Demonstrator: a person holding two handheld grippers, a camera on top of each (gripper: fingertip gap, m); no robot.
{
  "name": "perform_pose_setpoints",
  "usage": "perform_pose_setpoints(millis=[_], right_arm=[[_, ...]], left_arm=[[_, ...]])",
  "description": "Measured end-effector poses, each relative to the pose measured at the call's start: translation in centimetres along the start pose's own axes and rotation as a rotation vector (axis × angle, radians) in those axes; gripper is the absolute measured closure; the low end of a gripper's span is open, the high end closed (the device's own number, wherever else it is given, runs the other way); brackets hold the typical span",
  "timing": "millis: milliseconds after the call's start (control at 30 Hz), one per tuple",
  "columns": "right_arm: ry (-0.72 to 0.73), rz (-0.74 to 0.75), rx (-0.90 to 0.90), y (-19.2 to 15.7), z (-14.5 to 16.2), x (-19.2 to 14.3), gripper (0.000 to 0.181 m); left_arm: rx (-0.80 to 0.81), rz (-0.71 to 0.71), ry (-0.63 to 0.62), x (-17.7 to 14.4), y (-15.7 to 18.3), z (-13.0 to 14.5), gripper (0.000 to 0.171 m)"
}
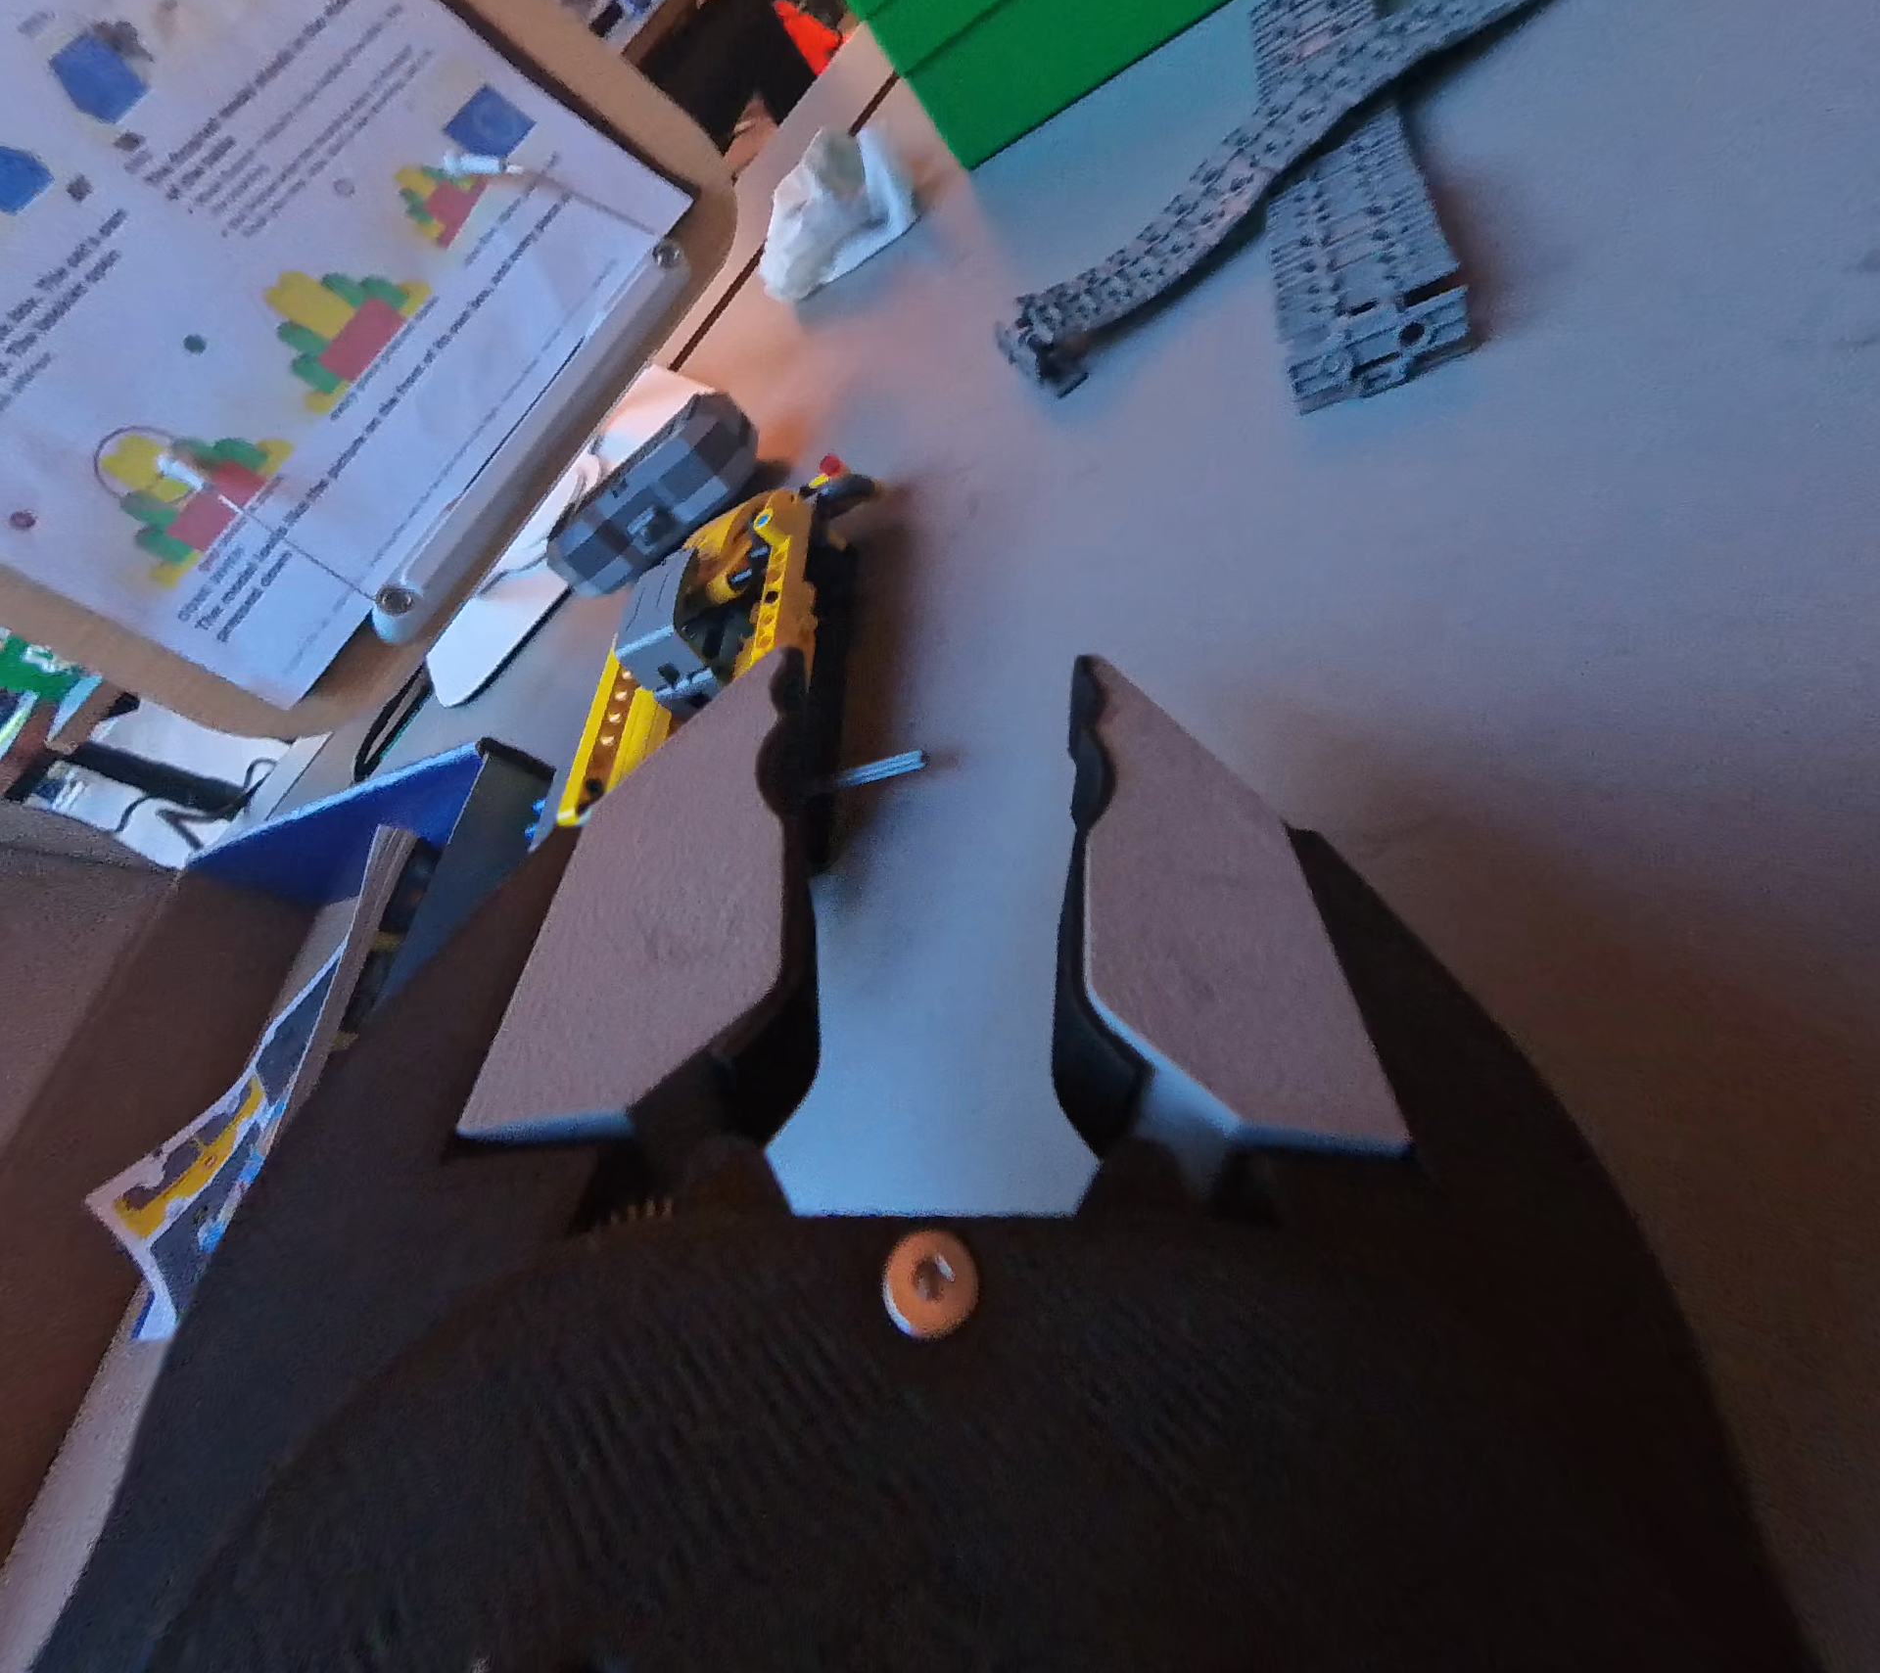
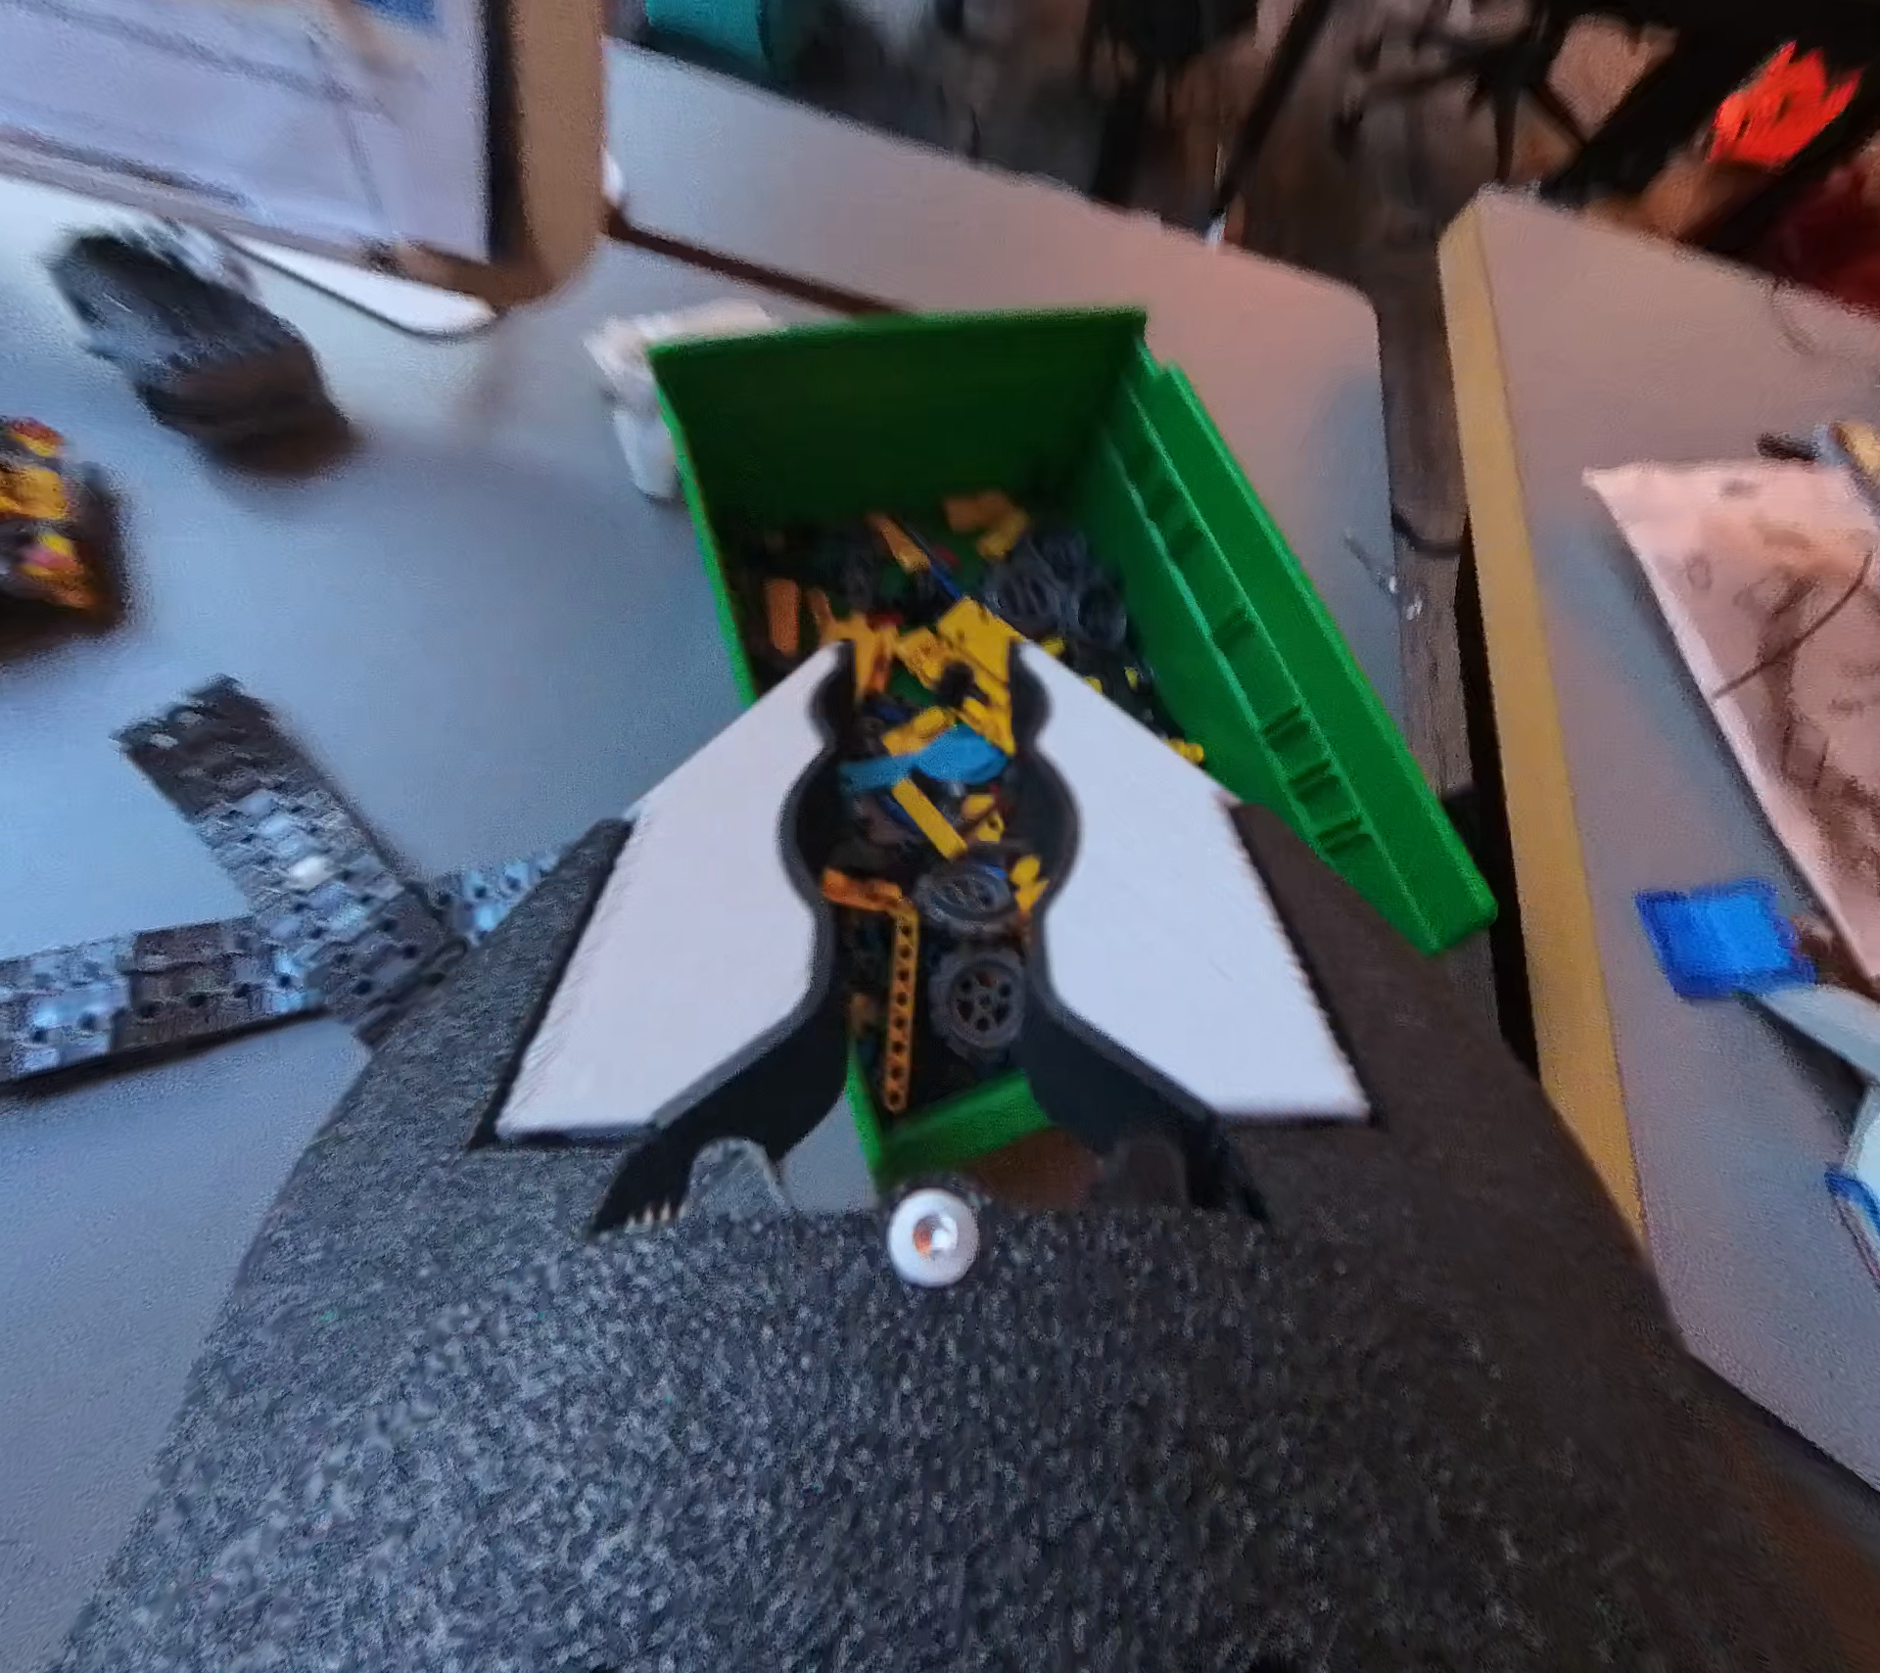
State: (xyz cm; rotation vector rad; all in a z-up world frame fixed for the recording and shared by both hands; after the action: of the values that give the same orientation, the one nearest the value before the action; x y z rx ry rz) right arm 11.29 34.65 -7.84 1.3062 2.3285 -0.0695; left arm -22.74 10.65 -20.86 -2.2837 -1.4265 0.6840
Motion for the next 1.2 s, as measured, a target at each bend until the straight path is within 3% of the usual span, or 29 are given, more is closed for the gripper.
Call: perform_pose_setpoints(millis=[67,133,333,433,500,567,600,700,800,833,867,900,1033,1100,1200], right_arm=[[-0.045,0.048,-0.013,0.5,1.0,0.9,0.136],[0.006,0.062,-0.044,-0.9,0.7,0.8,0.11],[0.088,-0.217,-0.16,-12.7,0.3,0.7,0.1],[0.117,-0.319,-0.233,-18.6,0.6,1.0,0.108],[0.094,-0.434,-0.257,-22.5,1.4,1.5,0.126],[0.06,-0.564,-0.248,-26.0,2.4,2.0,0.137],[0.047,-0.627,-0.236,-27.6,2.8,2.1,0.151],[0.049,-0.718,-0.246,-31.3,3.3,2.6,0.144],[0.073,-0.738,-0.308,-33.6,3.0,3.3,0.137],[0.099,-0.741,-0.303,-34.1,2.6,3.7,0.126],[0.119,-0.755,-0.296,-34.6,2.2,4.0,0.114],[0.134,-0.774,-0.294,-35.0,2.0,4.2,0.116],[0.125,-0.808,-0.285,-36.5,2.2,5.5,0.122],[0.107,-0.829,-0.275,-37.2,2.6,6.1,0.124],[0.131,-0.825,-0.3,-38.0,2.7,7.0,0.116]], left_arm=[[-0.012,-0.017,-0.014,0.0,-0.4,0.2,0.121],[-0.025,-0.043,-0.017,-0.1,-0.9,0.4,0.121],[-0.06,-0.062,-0.015,-0.1,-1.5,0.5,0.114],[-0.057,-0.131,0.01,-0.4,-2.3,0.3,0.11],[-0.075,-0.119,0.043,-0.8,-2.2,0.1,0.133],[-0.08,-0.085,0.096,-1.2,-1.9,-0.4,0.141],[-0.08,-0.086,0.107,-1.4,-1.9,-0.5,0.15],[-0.089,-0.084,0.048,-1.1,-1.8,0.1,0.147],[-0.13,-0.129,0.024,-1.1,-2.6,0.5,0.119],[-0.158,-0.14,0.015,-1.2,-3.0,0.7,0.108],[-0.183,-0.154,0.005,-1.3,-3.5,1.0,0.101],[-0.196,-0.186,-0.001,-1.4,-4.1,1.3,0.101],[-0.179,-0.234,-0.032,-1.9,-5.4,2.4,0.113],[-0.2,-0.214,-0.041,-2.1,-5.6,2.7,0.144],[-0.255,-0.197,-0.033,-2.1,-5.9,2.9,0.143]])
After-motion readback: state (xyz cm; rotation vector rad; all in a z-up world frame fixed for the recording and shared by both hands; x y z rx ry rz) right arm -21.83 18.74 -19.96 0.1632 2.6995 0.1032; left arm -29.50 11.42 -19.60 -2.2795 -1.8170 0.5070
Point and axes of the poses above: each gripper's, where its closed fingertips meet, x out along the fingers, z out of its underside, y = z × x across the jaws, the point moved 4 cm from there along -x, back along the fingers, and after that the axes turned 9 degrees about y, right-handed, at the moved point
